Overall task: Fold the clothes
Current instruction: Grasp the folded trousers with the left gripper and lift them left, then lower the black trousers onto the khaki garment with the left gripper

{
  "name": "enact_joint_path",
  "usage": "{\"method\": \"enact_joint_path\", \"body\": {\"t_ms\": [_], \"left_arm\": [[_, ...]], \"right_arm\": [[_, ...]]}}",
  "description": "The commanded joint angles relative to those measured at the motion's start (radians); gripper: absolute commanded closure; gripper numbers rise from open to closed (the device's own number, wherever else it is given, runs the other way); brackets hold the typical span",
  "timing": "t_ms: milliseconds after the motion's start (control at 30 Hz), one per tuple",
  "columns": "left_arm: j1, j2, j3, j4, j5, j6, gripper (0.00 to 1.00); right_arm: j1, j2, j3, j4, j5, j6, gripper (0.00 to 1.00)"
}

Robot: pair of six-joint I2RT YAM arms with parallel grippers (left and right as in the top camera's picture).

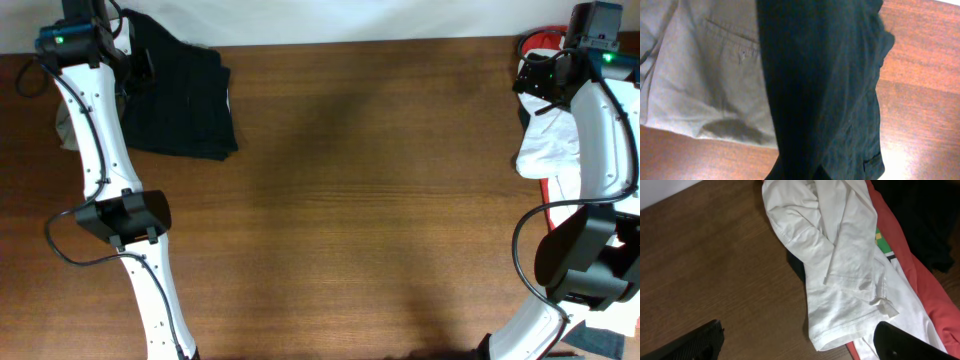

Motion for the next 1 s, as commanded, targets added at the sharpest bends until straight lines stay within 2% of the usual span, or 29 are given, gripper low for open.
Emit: {"method": "enact_joint_path", "body": {"t_ms": [0, 200, 400, 833, 967], "left_arm": [[0.0, -0.07, 0.02, 0.034, -0.008, -0.014, 0.99], [0.0, -0.109, 0.015, 0.136, -0.017, -0.002, 0.99], [0.0, -0.106, 0.004, 0.226, -0.166, -0.002, 0.99], [-0.001, -0.081, -0.029, 0.331, -0.161, -0.052, 0.99], [-0.019, -0.096, -0.027, 0.349, -0.092, -0.062, 0.99]], "right_arm": [[0.005, -0.01, 0.012, 0.0, 0.016, -0.003, 0.01], [0.005, -0.01, 0.012, 0.0, 0.016, -0.003, 0.01], [0.005, -0.01, 0.012, 0.0, 0.016, -0.003, 0.01], [0.005, -0.01, 0.012, 0.0, 0.016, -0.003, 0.01], [0.005, -0.01, 0.012, 0.0, 0.016, -0.003, 0.01]]}}
